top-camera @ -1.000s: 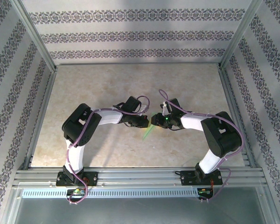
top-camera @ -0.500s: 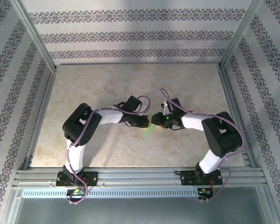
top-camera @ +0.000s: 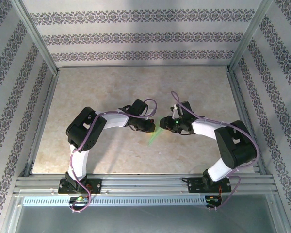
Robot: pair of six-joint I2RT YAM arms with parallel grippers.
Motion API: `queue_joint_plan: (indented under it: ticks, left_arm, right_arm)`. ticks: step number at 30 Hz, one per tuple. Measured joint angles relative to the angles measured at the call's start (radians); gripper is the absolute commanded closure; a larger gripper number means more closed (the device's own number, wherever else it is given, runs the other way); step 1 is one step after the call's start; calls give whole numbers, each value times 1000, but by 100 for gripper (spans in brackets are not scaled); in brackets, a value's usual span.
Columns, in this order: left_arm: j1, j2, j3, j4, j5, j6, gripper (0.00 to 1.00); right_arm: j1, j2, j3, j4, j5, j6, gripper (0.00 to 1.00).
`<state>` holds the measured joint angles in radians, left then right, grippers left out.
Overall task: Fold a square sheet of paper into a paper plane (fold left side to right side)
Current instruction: Fold the wing for the fifth time at the center of the table.
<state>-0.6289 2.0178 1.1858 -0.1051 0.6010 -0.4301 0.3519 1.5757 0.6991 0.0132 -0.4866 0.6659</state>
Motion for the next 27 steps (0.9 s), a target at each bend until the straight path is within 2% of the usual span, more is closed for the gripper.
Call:
queue_joint_plan:
  ticks: [2, 7, 11, 17, 27]
  left_arm:
    - [0, 0, 1, -2, 0, 1, 98]
    - [0, 1, 3, -5, -1, 1, 98]
    - [0, 1, 4, -8, -2, 1, 99]
    - [0, 1, 6, -11, -3, 1, 99]
    - [0, 4, 12, -16, -3, 4, 99]
  right_arm:
    - [-14, -35, -8, -20, 0, 1, 65]
    - [-27, -90, -6, -40, -2, 6, 84]
    - [-14, -68, 21, -51, -3, 10, 94]
    - [18, 12, 80, -47, 0, 12, 96]
    - [26, 82, 82, -56, 22, 8, 96]
